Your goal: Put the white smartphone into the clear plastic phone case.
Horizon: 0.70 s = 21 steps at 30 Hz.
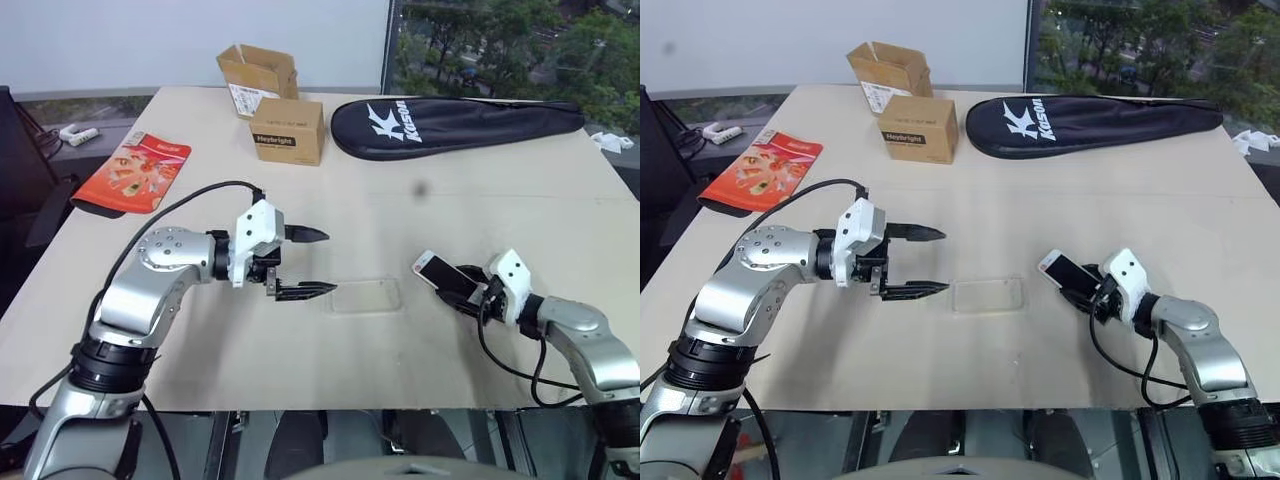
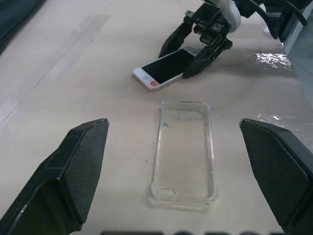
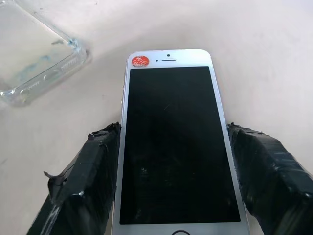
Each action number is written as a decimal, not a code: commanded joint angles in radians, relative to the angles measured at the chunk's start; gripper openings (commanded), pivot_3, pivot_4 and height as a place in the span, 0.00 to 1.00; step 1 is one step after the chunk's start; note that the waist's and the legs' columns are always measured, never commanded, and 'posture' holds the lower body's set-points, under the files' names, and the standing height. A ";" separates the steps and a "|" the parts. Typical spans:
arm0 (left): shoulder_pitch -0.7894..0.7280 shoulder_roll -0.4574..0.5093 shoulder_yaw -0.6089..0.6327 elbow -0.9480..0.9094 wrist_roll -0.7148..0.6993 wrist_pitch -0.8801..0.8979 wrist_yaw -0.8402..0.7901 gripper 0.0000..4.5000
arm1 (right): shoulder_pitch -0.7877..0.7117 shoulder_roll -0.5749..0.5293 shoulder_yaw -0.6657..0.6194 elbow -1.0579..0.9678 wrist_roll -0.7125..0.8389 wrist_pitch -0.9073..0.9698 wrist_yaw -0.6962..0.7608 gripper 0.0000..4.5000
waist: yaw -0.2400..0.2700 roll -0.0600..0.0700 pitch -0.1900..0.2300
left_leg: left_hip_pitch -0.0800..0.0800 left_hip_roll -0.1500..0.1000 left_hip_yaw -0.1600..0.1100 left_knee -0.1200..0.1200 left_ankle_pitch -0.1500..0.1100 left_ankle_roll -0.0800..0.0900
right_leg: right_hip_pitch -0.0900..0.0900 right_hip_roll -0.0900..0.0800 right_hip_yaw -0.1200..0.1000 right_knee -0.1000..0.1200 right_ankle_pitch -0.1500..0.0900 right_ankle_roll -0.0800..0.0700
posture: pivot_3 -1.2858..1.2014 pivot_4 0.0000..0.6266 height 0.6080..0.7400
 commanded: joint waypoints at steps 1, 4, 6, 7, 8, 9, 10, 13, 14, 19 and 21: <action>-0.029 -0.003 0.005 0.005 0.011 -0.023 -0.004 1.00 | -0.078 -0.028 0.014 -0.124 0.056 0.060 0.061 0.66 | -0.004 0.003 0.002 | 0.000 0.000 0.000 0.000 0.000 0.000 | 0.000 0.000 0.000 0.000 0.000 0.000 | 0.52 0.24 0.94; -0.041 -0.003 -0.003 0.020 0.022 -0.031 -0.007 1.00 | -0.127 -0.055 0.057 -0.161 0.069 0.096 0.125 0.66 | -0.005 0.003 0.002 | -0.001 0.000 -0.001 -0.002 0.000 0.000 | -0.001 0.001 0.000 0.000 0.000 0.000 | 0.52 0.24 0.94; -0.059 -0.003 -0.008 0.038 0.034 -0.036 -0.010 1.00 | -0.170 -0.074 0.092 -0.158 0.060 0.093 0.171 0.66 | -0.005 0.004 0.003 | -0.002 0.000 -0.001 -0.002 0.000 0.000 | -0.002 0.001 -0.001 0.000 0.001 0.002 | 0.52 0.24 0.94; -0.072 -0.004 -0.008 0.050 0.039 -0.039 -0.012 1.00 | -0.197 -0.086 0.115 -0.148 0.050 0.085 0.201 0.66 | -0.004 0.003 0.003 | -0.003 0.000 -0.001 -0.002 0.000 0.000 | -0.004 0.001 -0.001 0.000 0.001 0.002 | 0.52 0.24 0.94; -0.083 -0.005 -0.010 0.061 0.045 -0.043 -0.016 1.00 | -0.220 -0.095 0.137 -0.135 0.039 0.075 0.228 0.66 | -0.003 0.004 0.004 | -0.004 0.000 -0.002 -0.002 0.000 0.000 | -0.004 0.001 -0.001 0.000 0.001 0.002 | 0.52 0.24 0.94; -0.092 -0.006 -0.013 0.070 0.049 -0.047 -0.021 1.00 | -0.240 -0.104 0.160 -0.120 0.024 0.063 0.253 0.66 | -0.003 0.004 0.004 | -0.004 0.000 -0.001 -0.002 0.000 0.000 | -0.005 0.001 -0.001 0.000 0.001 0.002 | 0.52 0.24 0.94; -0.098 -0.006 -0.015 0.076 0.053 -0.050 -0.025 1.00 | -0.254 -0.110 0.174 -0.110 0.015 0.054 0.269 0.66 | -0.003 0.004 0.004 | -0.004 0.000 -0.001 -0.002 0.000 0.000 | -0.005 0.001 -0.001 0.000 0.000 0.001 | 0.52 0.24 0.94; -0.124 -0.013 -0.033 0.091 0.064 -0.063 -0.050 1.00 | -0.317 -0.119 0.242 -0.047 -0.048 -0.014 0.327 0.66 | -0.004 0.004 0.004 | -0.004 0.000 0.000 -0.001 0.000 0.000 | -0.004 0.001 0.000 -0.001 0.000 0.000 | 0.52 0.24 0.94; -0.131 -0.016 -0.039 0.093 0.065 -0.063 -0.057 1.00 | -0.337 -0.113 0.256 -0.029 -0.059 -0.030 0.339 0.66 | -0.004 0.004 0.004 | -0.004 0.000 0.000 -0.001 0.000 0.000 | -0.005 0.001 0.000 -0.001 0.000 0.000 | 0.52 0.24 0.94; -0.169 -0.039 -0.086 0.119 0.102 -0.075 -0.076 0.82 | -0.404 -0.079 0.291 0.027 -0.090 -0.066 0.372 0.66 | -0.004 0.005 0.005 | -0.004 0.000 0.000 -0.001 0.000 0.000 | -0.005 0.001 0.000 0.000 0.000 0.000 | 0.52 0.24 0.94; -0.186 -0.049 -0.116 0.130 0.127 -0.082 -0.083 0.62 | -0.416 -0.068 0.299 0.037 -0.099 -0.071 0.379 0.66 | -0.004 0.005 0.005 | -0.005 0.000 0.000 -0.001 0.000 0.000 | -0.006 0.001 0.000 0.000 0.000 0.001 | 0.52 0.24 0.94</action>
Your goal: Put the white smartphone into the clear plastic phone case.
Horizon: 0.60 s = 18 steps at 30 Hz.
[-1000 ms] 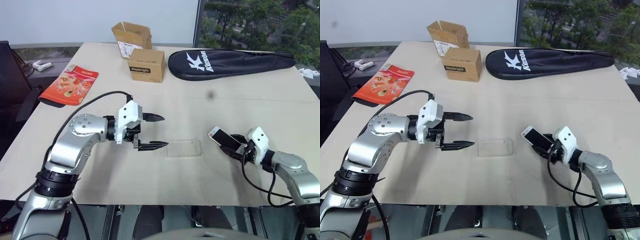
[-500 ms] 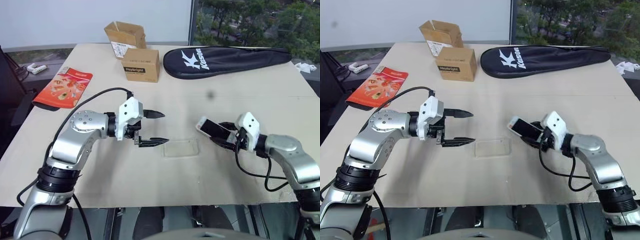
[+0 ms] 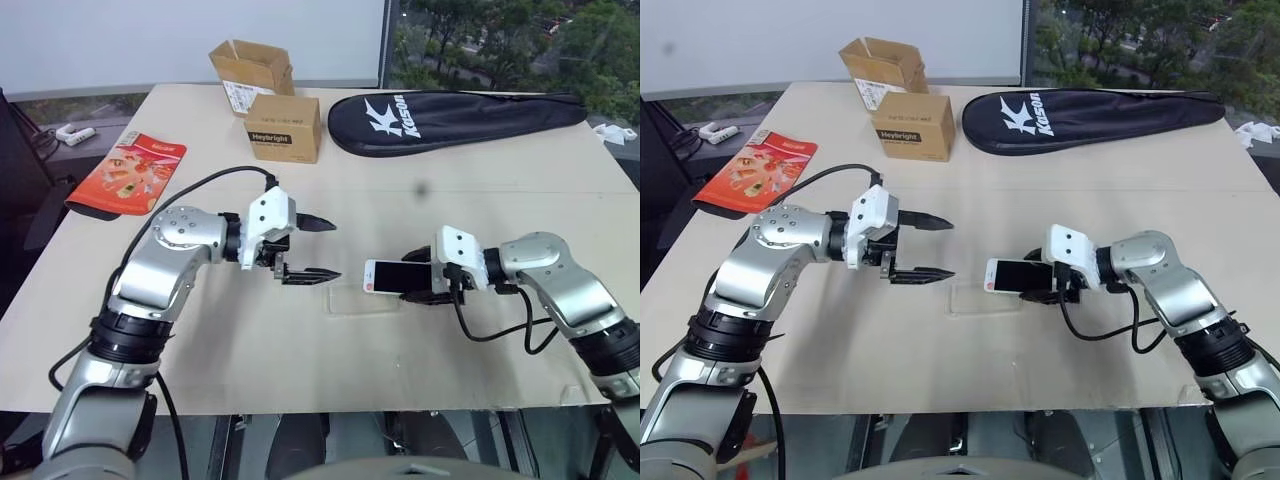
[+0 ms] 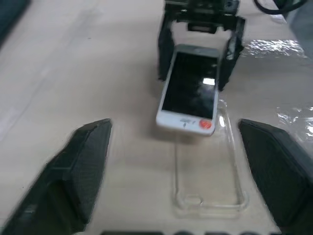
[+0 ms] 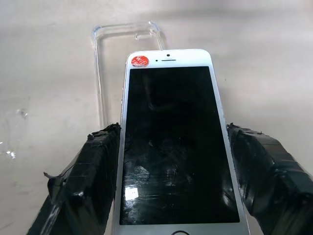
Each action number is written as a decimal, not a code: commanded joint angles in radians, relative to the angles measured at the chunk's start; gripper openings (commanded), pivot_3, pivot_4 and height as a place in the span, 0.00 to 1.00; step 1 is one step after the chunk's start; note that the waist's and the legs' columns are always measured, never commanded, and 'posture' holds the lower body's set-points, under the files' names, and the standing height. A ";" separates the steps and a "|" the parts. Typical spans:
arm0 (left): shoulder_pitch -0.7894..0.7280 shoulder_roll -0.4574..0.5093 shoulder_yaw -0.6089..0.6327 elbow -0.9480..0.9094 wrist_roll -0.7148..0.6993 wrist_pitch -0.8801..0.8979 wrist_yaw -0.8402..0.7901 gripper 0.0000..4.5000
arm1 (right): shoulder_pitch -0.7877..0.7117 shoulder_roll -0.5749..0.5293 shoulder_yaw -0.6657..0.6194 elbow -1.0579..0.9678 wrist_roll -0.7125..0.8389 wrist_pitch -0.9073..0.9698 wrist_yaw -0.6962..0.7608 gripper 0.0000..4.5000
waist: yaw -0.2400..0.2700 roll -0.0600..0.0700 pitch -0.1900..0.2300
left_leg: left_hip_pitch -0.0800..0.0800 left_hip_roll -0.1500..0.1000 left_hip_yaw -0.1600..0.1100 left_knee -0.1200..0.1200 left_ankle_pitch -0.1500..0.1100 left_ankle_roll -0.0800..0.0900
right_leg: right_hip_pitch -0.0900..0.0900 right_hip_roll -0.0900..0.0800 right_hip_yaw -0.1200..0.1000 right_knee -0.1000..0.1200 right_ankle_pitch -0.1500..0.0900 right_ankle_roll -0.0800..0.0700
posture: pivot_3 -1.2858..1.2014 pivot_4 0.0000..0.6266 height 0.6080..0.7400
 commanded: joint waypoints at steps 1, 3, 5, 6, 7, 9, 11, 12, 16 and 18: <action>-0.040 -0.015 -0.044 0.013 0.046 -0.034 -0.018 0.51 | -0.035 0.017 -0.001 0.001 -0.011 -0.025 0.019 0.66 | 0.000 0.000 0.000 | 0.000 0.000 0.000 0.000 0.000 0.000 | 0.000 0.000 0.000 0.000 0.000 0.001 | 0.52 0.24 0.94; -0.052 -0.026 -0.074 0.033 0.076 -0.053 -0.023 0.27 | -0.042 0.029 0.000 0.007 -0.014 -0.022 0.019 0.66 | 0.000 0.000 0.000 | 0.000 0.000 0.000 0.000 0.000 0.000 | 0.000 0.000 0.000 0.000 0.001 0.002 | 0.52 0.24 0.94; -0.062 -0.046 -0.115 0.051 0.109 -0.068 -0.030 0.03 | -0.046 0.042 0.009 0.010 -0.021 -0.018 0.020 0.66 | 0.000 0.000 0.000 | -0.001 0.000 0.000 0.000 0.000 0.000 | -0.001 0.000 0.000 0.000 0.001 0.002 | 0.52 0.24 0.94; -0.065 -0.055 -0.134 0.058 0.124 -0.076 -0.032 0.02 | -0.046 0.046 0.016 0.009 -0.026 -0.015 0.022 0.66 | 0.000 0.000 0.000 | -0.002 0.000 0.000 0.000 0.000 0.000 | -0.002 0.000 0.000 0.000 0.001 0.002 | 0.52 0.24 0.94; -0.064 -0.063 -0.153 0.059 0.133 -0.075 -0.035 0.00 | -0.045 0.047 0.028 0.003 -0.033 -0.011 0.026 0.66 | 0.001 0.000 0.000 | -0.004 0.000 0.000 0.000 0.000 0.000 | -0.003 0.000 0.000 0.000 0.001 0.002 | 0.52 0.24 0.94; -0.062 -0.076 -0.177 0.060 0.151 -0.068 -0.037 0.00 | -0.046 0.054 0.047 -0.005 -0.047 -0.005 0.031 0.66 | 0.001 0.000 0.000 | -0.010 0.000 -0.001 0.003 0.000 0.000 | -0.009 0.000 0.000 0.002 0.002 0.002 | 0.52 0.24 0.94; -0.057 -0.075 -0.198 0.048 0.156 -0.044 -0.052 0.00 | -0.051 0.062 0.064 -0.006 -0.062 -0.001 0.032 0.66 | 0.000 0.000 0.000 | -0.013 0.000 -0.001 0.003 0.000 0.000 | -0.012 0.000 0.000 0.002 0.002 0.003 | 0.52 0.24 0.94; -0.054 -0.070 -0.208 0.040 0.158 -0.036 -0.064 0.00 | -0.056 0.065 0.072 -0.002 -0.072 0.000 0.032 0.66 | -0.001 0.000 0.000 | -0.013 0.000 -0.001 0.003 0.000 0.000 | -0.012 0.000 0.000 0.002 0.002 0.003 | 0.52 0.24 0.94; -0.050 -0.051 -0.228 0.014 0.167 0.008 -0.091 0.00 | -0.072 0.076 0.094 0.014 -0.091 -0.001 0.043 0.66 | -0.002 0.001 0.000 | -0.013 0.000 -0.001 0.003 0.000 0.000 | -0.013 0.001 0.000 0.002 0.002 0.003 | 0.52 0.24 0.94; -0.051 -0.045 -0.240 0.003 0.186 0.025 -0.083 0.00 | -0.084 0.086 0.107 0.029 -0.100 -0.009 0.055 0.66 | -0.001 0.001 0.000 | -0.013 0.000 -0.001 0.003 0.000 0.000 | -0.012 0.001 0.000 0.002 0.002 0.003 | 0.52 0.24 0.94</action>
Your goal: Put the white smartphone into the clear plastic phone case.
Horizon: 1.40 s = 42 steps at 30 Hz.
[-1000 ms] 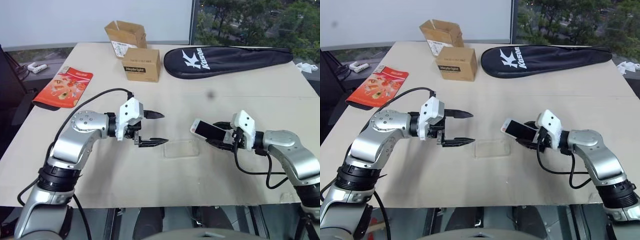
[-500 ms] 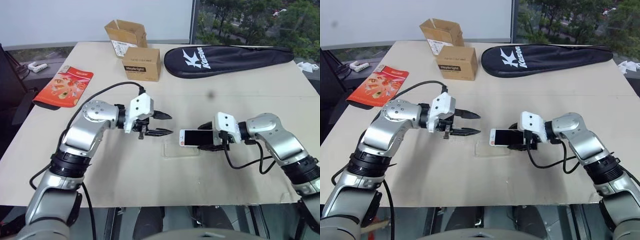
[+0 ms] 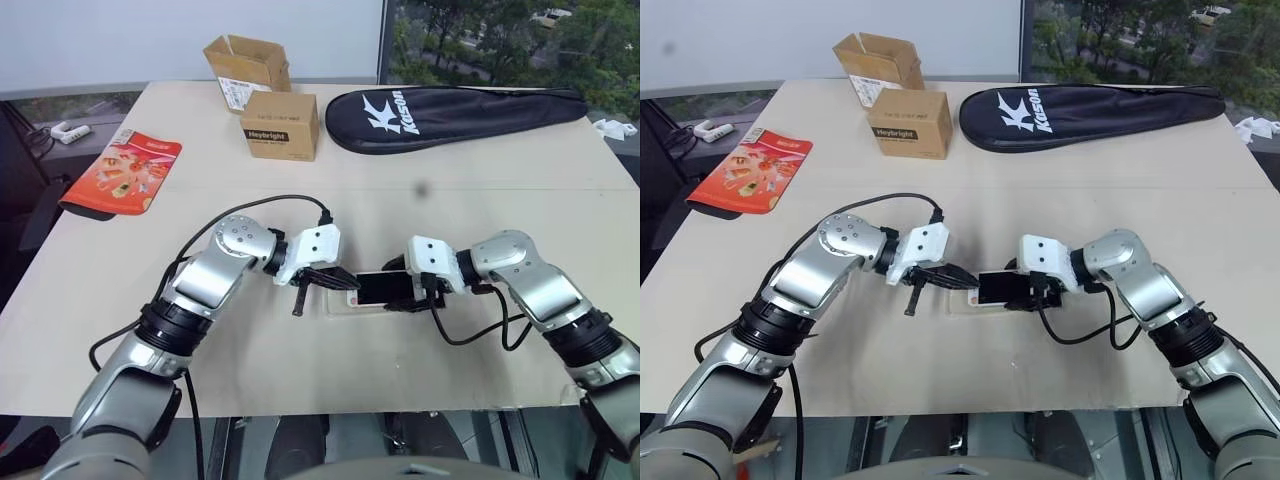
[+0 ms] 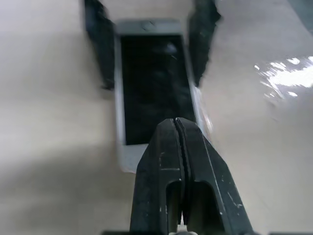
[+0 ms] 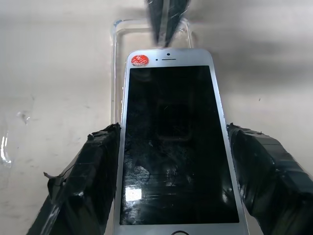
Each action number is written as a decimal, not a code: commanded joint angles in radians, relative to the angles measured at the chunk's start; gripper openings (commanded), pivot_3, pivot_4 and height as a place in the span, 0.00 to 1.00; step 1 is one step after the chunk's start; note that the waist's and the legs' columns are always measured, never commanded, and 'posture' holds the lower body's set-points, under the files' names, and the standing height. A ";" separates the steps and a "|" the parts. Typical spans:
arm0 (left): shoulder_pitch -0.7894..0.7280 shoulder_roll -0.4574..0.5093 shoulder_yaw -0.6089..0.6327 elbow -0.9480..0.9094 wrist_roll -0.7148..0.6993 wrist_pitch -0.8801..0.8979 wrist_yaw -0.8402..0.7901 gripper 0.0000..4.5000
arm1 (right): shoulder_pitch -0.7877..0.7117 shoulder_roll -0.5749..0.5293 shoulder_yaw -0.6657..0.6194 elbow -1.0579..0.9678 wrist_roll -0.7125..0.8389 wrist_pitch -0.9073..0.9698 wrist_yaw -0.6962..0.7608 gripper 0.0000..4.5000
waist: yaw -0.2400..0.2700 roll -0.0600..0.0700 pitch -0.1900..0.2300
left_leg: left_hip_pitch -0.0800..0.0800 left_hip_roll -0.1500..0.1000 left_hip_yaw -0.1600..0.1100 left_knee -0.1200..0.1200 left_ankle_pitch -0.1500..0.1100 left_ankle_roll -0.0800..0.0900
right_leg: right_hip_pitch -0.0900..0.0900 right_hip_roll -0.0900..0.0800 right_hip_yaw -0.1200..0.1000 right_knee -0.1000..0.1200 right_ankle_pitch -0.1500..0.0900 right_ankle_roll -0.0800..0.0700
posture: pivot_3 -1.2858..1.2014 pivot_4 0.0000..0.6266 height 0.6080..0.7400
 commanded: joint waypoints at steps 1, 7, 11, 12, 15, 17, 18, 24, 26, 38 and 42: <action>0.001 0.019 -0.012 -0.054 0.025 0.032 0.001 0.00 | -0.035 0.017 0.022 0.010 -0.014 -0.017 0.028 0.66 | 0.000 0.000 0.000 | 0.000 0.000 0.000 0.000 0.000 0.000 | 0.000 0.000 0.000 0.000 0.000 0.000 | 0.52 0.24 0.94; 0.022 0.029 -0.010 -0.097 0.060 0.112 0.046 0.00 | -0.054 0.046 0.050 0.041 -0.029 -0.051 0.063 0.66 | -0.001 0.000 0.000 | 0.000 0.000 0.000 0.000 0.000 0.000 | 0.000 0.000 0.000 0.000 0.000 0.000 | 0.52 0.24 0.94; 0.057 0.042 -0.010 -0.152 0.054 0.177 0.065 0.00 | -0.068 0.052 0.061 0.060 -0.044 -0.067 0.082 0.66 | -0.001 0.000 0.000 | 0.000 0.000 0.000 0.000 0.000 0.000 | 0.000 0.000 0.000 0.000 0.000 0.000 | 0.52 0.24 0.94; 0.066 0.050 -0.015 -0.174 0.052 0.193 0.064 0.00 | -0.072 0.054 0.064 0.067 -0.047 -0.071 0.087 0.66 | -0.001 0.000 0.000 | 0.000 0.000 0.000 0.000 0.000 0.000 | 0.000 0.000 0.000 0.000 0.000 0.000 | 0.52 0.24 0.94; 0.070 0.068 -0.030 -0.201 0.064 0.224 0.065 0.00 | -0.085 0.060 0.070 0.084 -0.057 -0.071 0.094 0.66 | 0.000 0.000 0.000 | 0.000 0.000 0.000 0.000 0.000 0.000 | 0.000 0.000 0.000 0.000 0.000 0.000 | 0.52 0.24 0.94; 0.061 0.080 -0.045 -0.200 0.079 0.230 0.063 0.00 | -0.089 0.066 0.072 0.089 -0.063 -0.066 0.093 0.66 | 0.001 0.000 0.000 | 0.000 0.000 0.000 0.000 0.000 0.000 | 0.000 0.000 0.000 0.000 0.000 0.000 | 0.52 0.24 0.94; 0.056 0.085 -0.057 -0.199 0.087 0.232 0.059 0.00 | -0.090 0.070 0.073 0.089 -0.068 -0.058 0.090 0.66 | 0.000 0.000 0.000 | 0.001 0.000 0.000 0.000 0.000 0.000 | 0.000 0.000 0.000 0.000 0.000 0.000 | 0.52 0.24 0.94; 0.023 0.093 -0.109 -0.159 0.145 0.265 0.074 0.00 | -0.086 0.087 0.067 0.076 -0.079 -0.006 0.073 0.89 | -0.002 0.001 -0.001 | 0.002 0.000 0.000 0.000 0.000 0.000 | 0.001 0.000 0.000 0.001 0.000 0.000 | 0.52 0.24 0.94; 0.017 0.093 -0.118 -0.147 0.158 0.266 0.078 0.00 | -0.083 0.081 0.063 0.061 -0.082 0.014 0.072 1.00 | -0.001 0.001 -0.001 | 0.002 0.000 0.000 0.000 0.000 0.000 | 0.001 0.000 0.000 0.001 0.000 0.000 | 0.52 0.24 0.94; 0.025 0.092 -0.120 -0.134 0.163 0.263 0.074 0.00 | -0.061 -0.042 -0.076 -0.158 0.040 0.295 0.058 1.00 | 0.003 0.001 -0.002 | 0.002 0.000 0.000 0.001 0.000 0.000 | 0.001 0.000 0.000 0.001 0.000 0.000 | 0.52 0.24 0.94; 0.021 0.090 -0.121 -0.114 0.168 0.250 0.075 0.00 | -0.029 -0.104 -0.123 -0.193 0.068 0.327 0.045 0.61 | 0.003 0.002 -0.002 | 0.002 0.000 0.000 0.001 0.000 0.000 | 0.001 0.000 0.000 0.001 0.000 0.000 | 0.52 0.24 0.94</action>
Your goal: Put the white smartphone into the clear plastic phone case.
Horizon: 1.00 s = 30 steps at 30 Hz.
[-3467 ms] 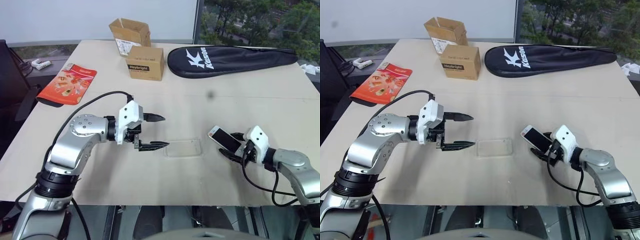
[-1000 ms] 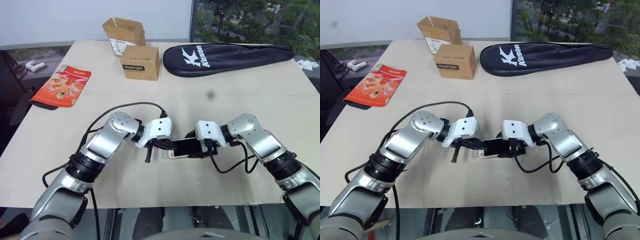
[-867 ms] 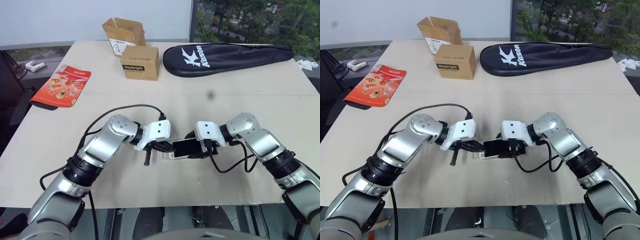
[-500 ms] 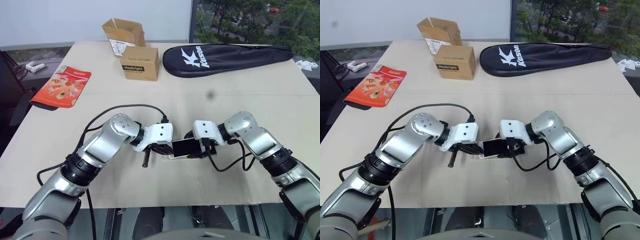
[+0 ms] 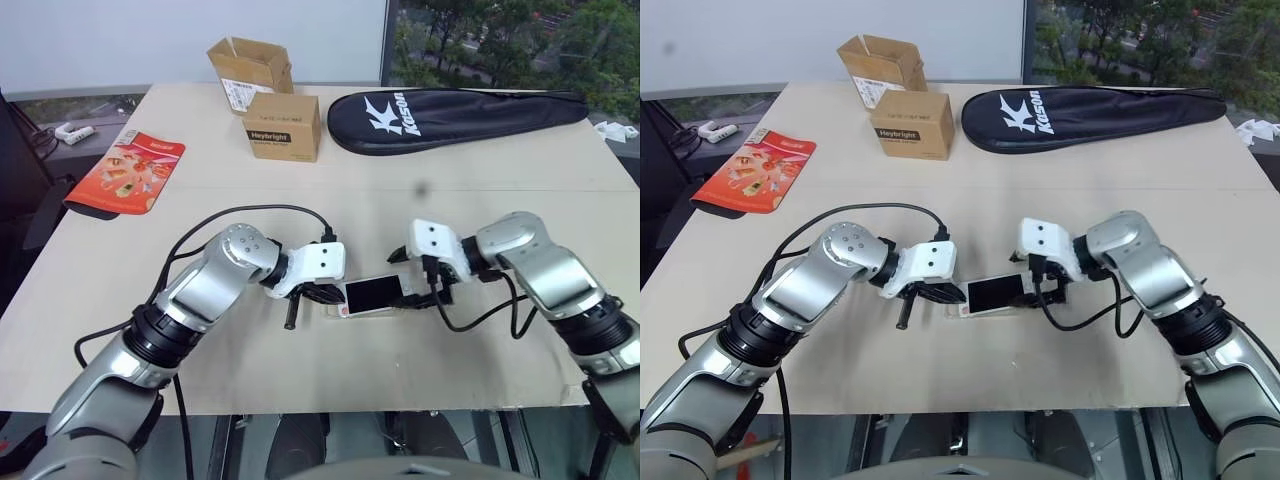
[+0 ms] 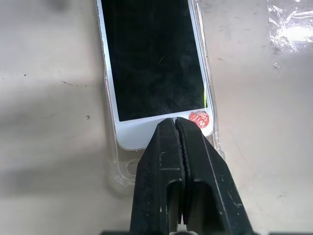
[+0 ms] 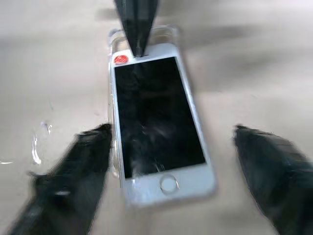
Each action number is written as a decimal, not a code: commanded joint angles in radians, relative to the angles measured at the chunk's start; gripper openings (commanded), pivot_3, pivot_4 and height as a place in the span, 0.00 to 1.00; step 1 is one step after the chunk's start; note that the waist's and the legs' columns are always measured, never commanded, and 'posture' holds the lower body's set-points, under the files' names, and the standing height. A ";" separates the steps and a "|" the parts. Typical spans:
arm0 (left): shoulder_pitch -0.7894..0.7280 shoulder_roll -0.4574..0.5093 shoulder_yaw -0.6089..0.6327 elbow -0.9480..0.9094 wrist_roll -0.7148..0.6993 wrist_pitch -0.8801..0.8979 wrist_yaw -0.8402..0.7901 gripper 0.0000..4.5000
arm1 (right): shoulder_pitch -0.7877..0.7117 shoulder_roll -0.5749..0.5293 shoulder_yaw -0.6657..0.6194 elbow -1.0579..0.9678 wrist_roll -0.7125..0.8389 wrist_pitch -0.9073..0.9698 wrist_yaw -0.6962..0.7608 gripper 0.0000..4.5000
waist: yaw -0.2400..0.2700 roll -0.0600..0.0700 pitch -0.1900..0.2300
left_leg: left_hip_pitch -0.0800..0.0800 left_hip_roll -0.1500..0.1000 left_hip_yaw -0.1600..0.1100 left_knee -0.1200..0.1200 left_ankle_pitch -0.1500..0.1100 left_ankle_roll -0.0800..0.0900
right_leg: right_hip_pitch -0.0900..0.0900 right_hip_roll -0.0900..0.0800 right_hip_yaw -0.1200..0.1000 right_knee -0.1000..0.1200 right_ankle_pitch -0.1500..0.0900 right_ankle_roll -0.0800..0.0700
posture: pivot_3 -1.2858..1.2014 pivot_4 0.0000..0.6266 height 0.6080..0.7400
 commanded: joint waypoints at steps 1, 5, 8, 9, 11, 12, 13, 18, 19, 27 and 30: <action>0.015 0.009 -0.036 0.043 0.043 0.002 0.009 0.00 | 0.023 -0.051 -0.064 -0.054 0.032 0.022 -0.012 0.51 | 0.000 0.000 0.000 | 0.000 0.000 0.000 0.000 0.000 0.000 | 0.000 0.000 0.000 0.000 0.000 0.000 | 0.52 0.24 0.94; 0.015 -0.001 -0.025 0.064 0.041 -0.022 0.018 0.00 | 0.057 -0.079 -0.112 -0.051 0.042 0.031 -0.067 0.08 | 0.000 0.001 0.000 | 0.000 0.000 0.000 0.000 0.000 0.000 | 0.000 0.000 0.000 0.000 0.000 0.000 | 0.52 0.24 0.94; 0.020 -0.033 0.039 0.081 -0.011 -0.029 0.037 0.00 | 0.069 -0.083 -0.124 -0.047 0.045 0.030 -0.095 0.01 | 0.000 0.001 -0.001 | 0.000 0.000 0.000 0.000 0.000 0.000 | 0.000 0.000 0.000 0.000 0.000 0.000 | 0.52 0.24 0.94; 0.021 -0.040 0.062 0.085 -0.028 -0.036 0.039 0.00 | 0.071 -0.084 -0.124 -0.043 0.043 0.027 -0.103 0.01 | 0.000 0.001 -0.001 | 0.000 0.000 0.000 0.001 0.000 0.000 | 0.000 0.000 0.000 0.000 0.000 0.000 | 0.52 0.24 0.94; 0.034 -0.042 0.134 0.075 -0.091 -0.047 0.021 0.00 | 0.078 -0.092 -0.118 -0.035 0.032 0.017 -0.114 0.01 | 0.000 0.001 -0.001 | 0.000 0.000 0.000 0.001 0.000 0.000 | 0.000 0.000 0.000 0.000 0.000 0.000 | 0.52 0.24 0.94; 0.046 -0.036 0.175 0.066 -0.128 -0.061 0.010 0.00 | 0.081 -0.099 -0.113 -0.031 0.024 0.010 -0.117 0.01 | 0.000 0.001 -0.001 | -0.001 0.000 0.000 0.001 0.000 0.000 | 0.000 0.000 0.000 0.000 0.000 0.000 | 0.52 0.24 0.94; 0.058 -0.028 0.205 0.059 -0.154 -0.076 -0.002 0.00 | 0.084 -0.104 -0.108 -0.027 0.018 0.004 -0.118 0.01 | 0.000 0.001 -0.001 | -0.001 0.000 0.000 0.001 0.000 0.000 | 0.000 0.000 0.000 0.000 0.000 0.000 | 0.52 0.24 0.94; 0.137 0.064 0.294 0.062 -0.196 -0.096 -0.038 0.00 | 0.095 -0.120 -0.098 -0.025 0.014 -0.002 -0.119 0.01 | -0.006 0.001 0.000 | -0.002 0.000 0.000 0.001 0.000 0.000 | -0.001 0.000 0.000 -0.001 0.000 0.000 | 0.52 0.24 0.94; 0.150 0.078 0.300 0.066 -0.197 -0.103 -0.042 0.00 | 0.096 -0.121 -0.097 -0.025 0.015 -0.003 -0.120 0.01 | -0.006 0.002 0.000 | -0.001 0.000 0.000 0.000 0.000 0.000 | -0.001 0.000 0.000 -0.001 0.000 0.000 | 0.52 0.24 0.94; 0.202 0.110 0.265 0.110 -0.148 -0.154 -0.041 0.00 | 0.106 -0.126 -0.072 -0.009 -0.009 -0.013 -0.135 0.01 | 0.004 0.002 0.000 | -0.002 0.000 0.000 0.000 0.000 0.000 | -0.001 -0.001 0.000 -0.001 0.000 0.000 | 0.52 0.24 0.94; 0.190 0.094 0.242 0.120 -0.124 -0.159 -0.030 0.00 | 0.110 -0.131 -0.068 -0.009 -0.018 -0.012 -0.137 0.01 | 0.005 0.002 0.000 | -0.002 0.000 0.001 0.000 0.000 0.000 | -0.001 -0.001 0.000 -0.001 0.000 0.000 | 0.52 0.24 0.94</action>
